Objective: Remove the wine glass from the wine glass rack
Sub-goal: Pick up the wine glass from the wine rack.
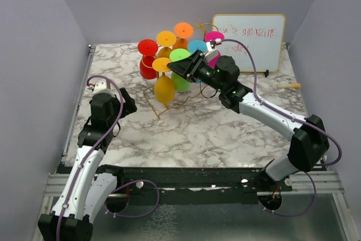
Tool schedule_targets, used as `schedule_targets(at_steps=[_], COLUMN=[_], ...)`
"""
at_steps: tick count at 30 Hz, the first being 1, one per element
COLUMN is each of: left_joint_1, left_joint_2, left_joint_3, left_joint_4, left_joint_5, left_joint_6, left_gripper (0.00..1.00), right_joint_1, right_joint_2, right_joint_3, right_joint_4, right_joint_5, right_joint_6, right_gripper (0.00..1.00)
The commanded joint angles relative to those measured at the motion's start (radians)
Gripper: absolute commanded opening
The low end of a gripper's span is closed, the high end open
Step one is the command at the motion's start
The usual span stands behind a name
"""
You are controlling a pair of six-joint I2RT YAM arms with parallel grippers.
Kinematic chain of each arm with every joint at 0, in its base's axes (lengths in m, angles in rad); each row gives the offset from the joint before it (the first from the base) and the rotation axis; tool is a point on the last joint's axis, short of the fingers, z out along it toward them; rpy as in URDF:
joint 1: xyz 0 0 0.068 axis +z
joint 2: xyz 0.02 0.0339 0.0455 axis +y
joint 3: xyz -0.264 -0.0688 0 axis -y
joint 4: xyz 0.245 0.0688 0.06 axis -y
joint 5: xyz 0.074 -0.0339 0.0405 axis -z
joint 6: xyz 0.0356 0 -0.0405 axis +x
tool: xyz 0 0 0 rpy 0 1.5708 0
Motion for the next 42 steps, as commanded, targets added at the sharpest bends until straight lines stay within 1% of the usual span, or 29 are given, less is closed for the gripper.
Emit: schedule_targets(at_steps=[1, 2, 3, 4, 11, 13, 15, 17, 26, 31, 42], left_joint_1=[0.007, 0.007, 0.007, 0.007, 0.007, 0.007, 0.007, 0.007, 0.007, 0.007, 0.007], left_joint_2=[0.001, 0.002, 0.002, 0.004, 0.019, 0.020, 0.020, 0.020, 0.034, 0.040, 0.045], left_joint_3=[-0.007, -0.007, -0.008, -0.010, -0.012, -0.011, -0.010, -0.010, -0.009, -0.009, -0.009], left_joint_4=[0.001, 0.001, 0.001, 0.003, 0.007, 0.006, 0.007, 0.007, 0.006, 0.006, 0.006], left_joint_5=[-0.021, -0.021, -0.021, -0.020, -0.012, -0.012, -0.012, -0.014, 0.002, 0.006, 0.012], left_joint_6=[-0.008, -0.009, -0.010, -0.013, -0.016, -0.014, -0.014, -0.015, -0.015, -0.015, -0.015], left_gripper=[0.99, 0.99, 0.99, 0.99, 0.99, 0.99, 0.99, 0.99, 0.99, 0.99, 0.99], right_joint_1=[0.008, 0.008, 0.008, 0.008, 0.008, 0.008, 0.008, 0.008, 0.008, 0.008, 0.008], right_joint_2=[0.027, 0.026, 0.026, 0.025, 0.015, 0.011, 0.003, -0.005, -0.022, -0.033, -0.055], right_joint_3=[0.025, 0.023, 0.022, 0.021, 0.019, 0.019, 0.018, 0.015, 0.000, 0.001, -0.022], right_joint_4=[0.039, 0.044, 0.047, 0.049, 0.050, 0.050, 0.046, 0.039, 0.061, 0.046, 0.060], right_joint_5=[0.011, 0.012, 0.011, 0.011, 0.010, 0.008, 0.010, 0.013, -0.007, -0.001, 0.002], right_joint_6=[0.009, 0.008, 0.010, 0.010, 0.018, 0.022, 0.025, 0.027, 0.063, 0.079, 0.154], right_gripper=[0.38, 0.33, 0.30, 0.29, 0.28, 0.25, 0.25, 0.21, 0.20, 0.07, 0.05])
